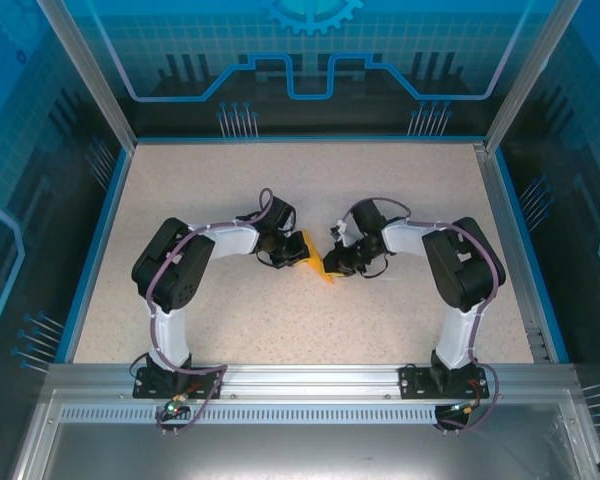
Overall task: Fold a paper plane with a square sheet of paper (pick it up from the middle)
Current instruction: Fold the wing for the fifth time at the center of the table.
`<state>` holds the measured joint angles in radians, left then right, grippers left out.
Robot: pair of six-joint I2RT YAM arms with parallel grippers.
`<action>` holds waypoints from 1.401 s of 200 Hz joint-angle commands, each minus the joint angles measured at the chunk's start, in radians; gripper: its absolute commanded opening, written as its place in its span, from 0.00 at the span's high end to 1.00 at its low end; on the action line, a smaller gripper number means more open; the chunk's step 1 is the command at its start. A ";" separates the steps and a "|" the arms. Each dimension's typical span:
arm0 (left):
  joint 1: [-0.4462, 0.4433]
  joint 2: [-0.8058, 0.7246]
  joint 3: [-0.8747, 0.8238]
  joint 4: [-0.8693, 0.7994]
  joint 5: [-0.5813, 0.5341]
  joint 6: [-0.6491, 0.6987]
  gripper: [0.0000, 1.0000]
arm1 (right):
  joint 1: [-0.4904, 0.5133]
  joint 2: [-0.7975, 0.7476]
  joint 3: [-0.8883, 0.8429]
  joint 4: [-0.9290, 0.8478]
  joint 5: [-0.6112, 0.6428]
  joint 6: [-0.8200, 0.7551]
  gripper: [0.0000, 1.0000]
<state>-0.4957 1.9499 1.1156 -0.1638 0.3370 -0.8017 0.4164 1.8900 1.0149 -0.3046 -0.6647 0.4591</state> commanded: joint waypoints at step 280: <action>-0.003 0.043 -0.002 -0.092 -0.076 0.020 0.93 | 0.019 -0.174 -0.030 -0.147 0.196 -0.064 0.74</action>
<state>-0.4973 1.9499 1.1160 -0.1646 0.3367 -0.8021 0.4202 1.8240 0.9752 -0.4030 -0.5636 0.3981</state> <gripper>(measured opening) 0.077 0.236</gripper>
